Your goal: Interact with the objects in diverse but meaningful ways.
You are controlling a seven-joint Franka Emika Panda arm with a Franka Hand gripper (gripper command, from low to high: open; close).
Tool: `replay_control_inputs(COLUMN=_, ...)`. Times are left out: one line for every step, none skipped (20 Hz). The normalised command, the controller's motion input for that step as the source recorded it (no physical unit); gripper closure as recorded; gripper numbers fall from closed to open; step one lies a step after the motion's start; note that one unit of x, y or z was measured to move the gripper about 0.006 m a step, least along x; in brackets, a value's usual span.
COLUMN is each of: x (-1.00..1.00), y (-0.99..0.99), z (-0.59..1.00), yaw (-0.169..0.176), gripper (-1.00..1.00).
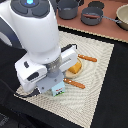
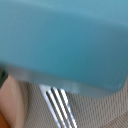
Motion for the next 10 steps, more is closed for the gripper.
replay_control_inputs(x=0.43, y=-0.19, z=-0.02, yaw=-0.046, gripper=-1.0)
replay_control_inputs(x=0.41, y=-0.15, z=-0.05, yaw=-0.044, gripper=-1.0)
replay_control_inputs(x=0.35, y=-0.16, z=-0.05, yaw=-0.042, gripper=-1.0)
replay_control_inputs(x=0.31, y=-0.16, z=-0.08, yaw=-0.041, gripper=1.0)
replay_control_inputs(x=0.32, y=-0.16, z=-0.06, yaw=-0.039, gripper=1.0)
replay_control_inputs(x=0.31, y=-0.14, z=-0.07, yaw=-0.038, gripper=1.0)
replay_control_inputs(x=0.29, y=-0.16, z=-0.06, yaw=-0.035, gripper=1.0)
replay_control_inputs(x=0.31, y=-0.17, z=-0.06, yaw=-0.032, gripper=1.0)
replay_control_inputs(x=0.31, y=-0.15, z=-0.05, yaw=-0.03, gripper=1.0)
replay_control_inputs(x=0.3, y=-0.15, z=-0.05, yaw=-0.028, gripper=1.0)
